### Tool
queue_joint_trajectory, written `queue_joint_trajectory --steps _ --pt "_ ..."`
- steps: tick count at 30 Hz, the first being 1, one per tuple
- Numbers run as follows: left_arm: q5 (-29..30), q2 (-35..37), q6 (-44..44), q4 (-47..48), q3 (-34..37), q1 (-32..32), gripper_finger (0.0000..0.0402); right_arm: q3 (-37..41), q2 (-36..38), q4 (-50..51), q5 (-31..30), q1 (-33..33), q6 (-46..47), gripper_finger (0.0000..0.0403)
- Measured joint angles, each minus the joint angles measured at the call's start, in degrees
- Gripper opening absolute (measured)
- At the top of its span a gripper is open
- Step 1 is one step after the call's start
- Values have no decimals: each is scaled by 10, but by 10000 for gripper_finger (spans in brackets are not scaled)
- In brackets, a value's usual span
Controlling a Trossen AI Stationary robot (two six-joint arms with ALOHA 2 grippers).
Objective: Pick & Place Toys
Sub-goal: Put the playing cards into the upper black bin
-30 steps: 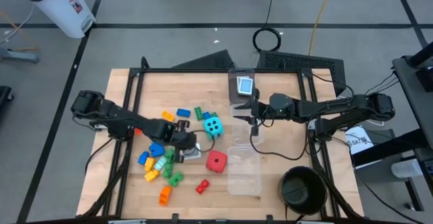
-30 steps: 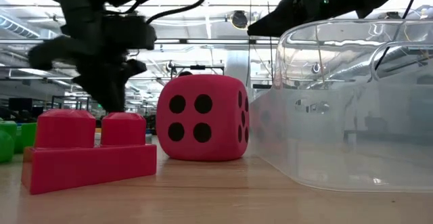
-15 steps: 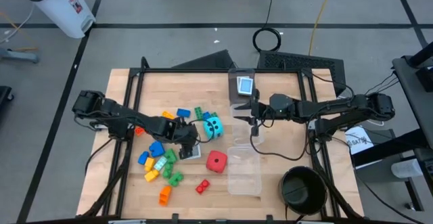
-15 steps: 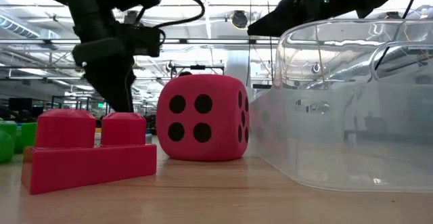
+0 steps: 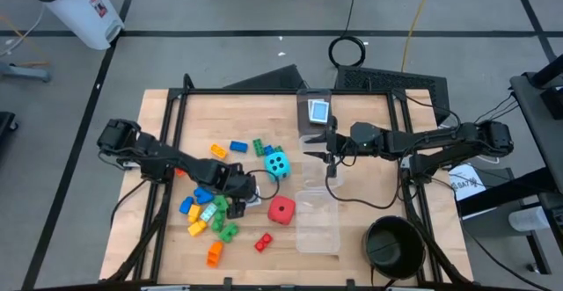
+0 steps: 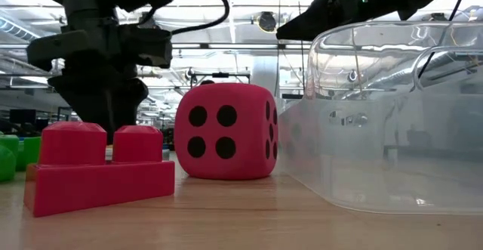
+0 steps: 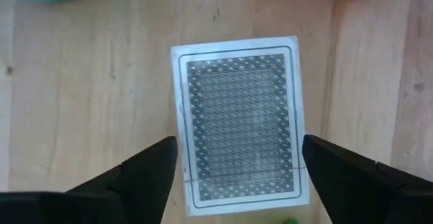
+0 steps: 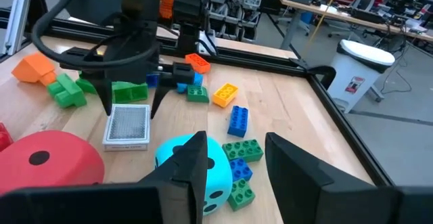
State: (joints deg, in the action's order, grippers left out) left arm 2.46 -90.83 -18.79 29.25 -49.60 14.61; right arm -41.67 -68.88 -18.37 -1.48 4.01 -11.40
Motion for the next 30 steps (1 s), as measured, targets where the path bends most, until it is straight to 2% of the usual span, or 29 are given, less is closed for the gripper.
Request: queue_joint_trajectory --steps 7,16,21,24,30 --pt "53 -5 -12 0 -1 17 335 0 0 0 0 0 0 118" --pt "30 -50 -28 -22 -4 22 372 0 0 0 0 0 0 118" --pt "19 -51 -18 -19 -3 19 370 0 0 0 0 0 0 118" --pt "16 -30 3 1 -2 14 363 0 0 -1 0 0 0 118" --pt "12 15 -12 47 2 0 352 0 0 -2 0 0 0 118"
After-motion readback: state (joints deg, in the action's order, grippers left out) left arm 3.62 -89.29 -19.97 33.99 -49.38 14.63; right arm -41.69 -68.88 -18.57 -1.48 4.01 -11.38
